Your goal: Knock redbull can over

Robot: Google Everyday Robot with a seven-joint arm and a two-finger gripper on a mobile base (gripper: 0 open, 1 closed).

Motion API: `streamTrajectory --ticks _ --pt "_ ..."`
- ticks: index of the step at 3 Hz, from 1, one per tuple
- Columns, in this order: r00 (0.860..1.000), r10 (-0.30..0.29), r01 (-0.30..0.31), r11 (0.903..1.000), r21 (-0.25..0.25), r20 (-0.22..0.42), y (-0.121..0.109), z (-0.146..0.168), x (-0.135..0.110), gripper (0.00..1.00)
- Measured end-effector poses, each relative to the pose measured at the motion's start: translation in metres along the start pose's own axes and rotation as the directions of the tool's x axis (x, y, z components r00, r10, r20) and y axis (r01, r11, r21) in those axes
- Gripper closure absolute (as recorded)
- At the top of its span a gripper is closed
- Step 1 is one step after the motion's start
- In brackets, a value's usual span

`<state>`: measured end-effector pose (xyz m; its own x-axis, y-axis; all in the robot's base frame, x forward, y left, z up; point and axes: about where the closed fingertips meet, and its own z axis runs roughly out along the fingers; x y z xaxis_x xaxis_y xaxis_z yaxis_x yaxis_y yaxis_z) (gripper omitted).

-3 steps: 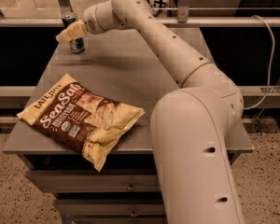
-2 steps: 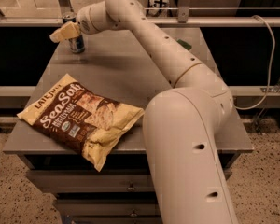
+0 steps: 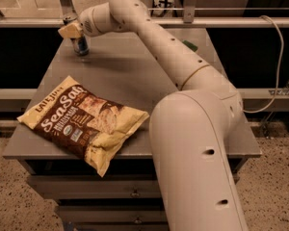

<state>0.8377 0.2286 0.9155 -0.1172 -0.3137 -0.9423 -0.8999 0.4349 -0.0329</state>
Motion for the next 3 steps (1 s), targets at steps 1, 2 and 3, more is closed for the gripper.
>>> streamTrajectory --ticks 1,2,3 --pt "1.000 -0.004 0.004 0.9998 0.022 0.011 -0.006 -0.031 -0.002 0.83" --pt "0.999 -0.052 0.052 0.9978 0.042 0.000 -0.012 -0.086 -0.010 1.00" --pt "0.994 -0.092 0.093 0.9954 0.024 -0.058 -0.010 -0.129 -0.009 1.00"
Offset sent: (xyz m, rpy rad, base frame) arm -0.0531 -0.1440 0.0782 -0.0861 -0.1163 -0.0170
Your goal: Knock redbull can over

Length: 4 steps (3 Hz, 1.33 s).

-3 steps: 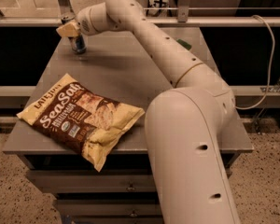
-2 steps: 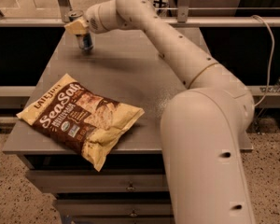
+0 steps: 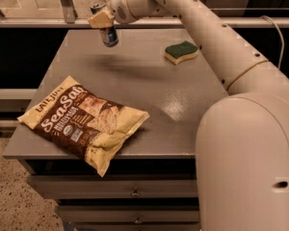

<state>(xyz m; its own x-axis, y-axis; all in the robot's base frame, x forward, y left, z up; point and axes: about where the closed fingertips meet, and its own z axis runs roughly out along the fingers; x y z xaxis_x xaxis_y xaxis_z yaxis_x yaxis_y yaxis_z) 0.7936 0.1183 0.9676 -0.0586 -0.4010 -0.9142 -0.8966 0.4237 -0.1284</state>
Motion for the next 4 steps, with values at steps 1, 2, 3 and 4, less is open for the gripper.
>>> streamTrajectory --ticks 1,2,3,4 --pt "0.993 -0.037 0.030 0.9978 -0.059 -0.113 0.010 -0.028 0.019 1.00" --pt "0.956 -0.105 0.069 0.9880 -0.139 -0.273 0.027 -0.041 0.045 1.00" --pt "0.875 -0.218 0.104 0.9563 -0.274 -0.432 0.051 -0.043 0.074 0.99" --pt "0.827 -0.292 0.112 0.9230 -0.368 -0.480 0.066 -0.032 0.085 0.77"
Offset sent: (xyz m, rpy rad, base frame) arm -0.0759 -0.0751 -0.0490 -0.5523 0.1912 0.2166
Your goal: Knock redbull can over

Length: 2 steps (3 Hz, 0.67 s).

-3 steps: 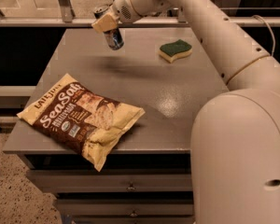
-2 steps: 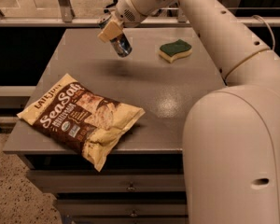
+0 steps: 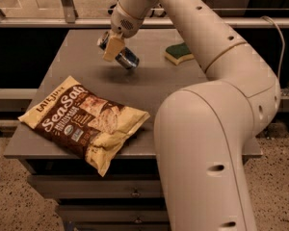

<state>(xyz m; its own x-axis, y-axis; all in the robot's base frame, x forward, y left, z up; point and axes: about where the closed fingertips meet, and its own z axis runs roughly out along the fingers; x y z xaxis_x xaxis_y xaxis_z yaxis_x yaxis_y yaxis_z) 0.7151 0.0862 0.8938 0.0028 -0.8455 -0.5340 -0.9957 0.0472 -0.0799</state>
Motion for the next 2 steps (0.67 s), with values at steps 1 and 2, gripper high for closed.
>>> streamTrajectory --ticks 1,2 --pt "0.999 -0.047 0.046 0.9977 -0.050 -0.025 0.003 0.021 -0.011 0.54" --pt "0.996 -0.081 0.079 0.9938 -0.079 -0.027 0.002 0.039 -0.024 0.31"
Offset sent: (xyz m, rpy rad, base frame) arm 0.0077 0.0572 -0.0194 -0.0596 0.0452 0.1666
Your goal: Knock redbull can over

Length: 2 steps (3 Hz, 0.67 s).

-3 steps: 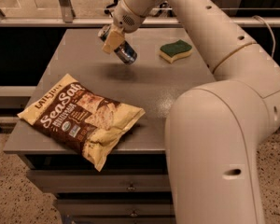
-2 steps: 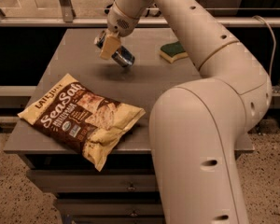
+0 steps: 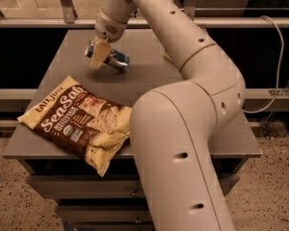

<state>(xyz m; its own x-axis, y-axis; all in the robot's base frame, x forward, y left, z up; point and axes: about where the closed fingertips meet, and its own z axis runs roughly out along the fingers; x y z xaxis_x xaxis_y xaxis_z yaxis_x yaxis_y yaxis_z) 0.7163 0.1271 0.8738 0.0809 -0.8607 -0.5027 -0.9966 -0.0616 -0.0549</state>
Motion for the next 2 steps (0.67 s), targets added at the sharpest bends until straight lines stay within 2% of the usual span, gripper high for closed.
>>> streamTrajectory --ticks 1,2 --pt "1.000 -0.028 0.028 0.9994 -0.019 0.002 -0.0045 0.0159 -0.0124 0.01" --pt "0.999 -0.036 0.036 0.9991 -0.023 0.002 -0.0072 0.0213 -0.0162 0.00"
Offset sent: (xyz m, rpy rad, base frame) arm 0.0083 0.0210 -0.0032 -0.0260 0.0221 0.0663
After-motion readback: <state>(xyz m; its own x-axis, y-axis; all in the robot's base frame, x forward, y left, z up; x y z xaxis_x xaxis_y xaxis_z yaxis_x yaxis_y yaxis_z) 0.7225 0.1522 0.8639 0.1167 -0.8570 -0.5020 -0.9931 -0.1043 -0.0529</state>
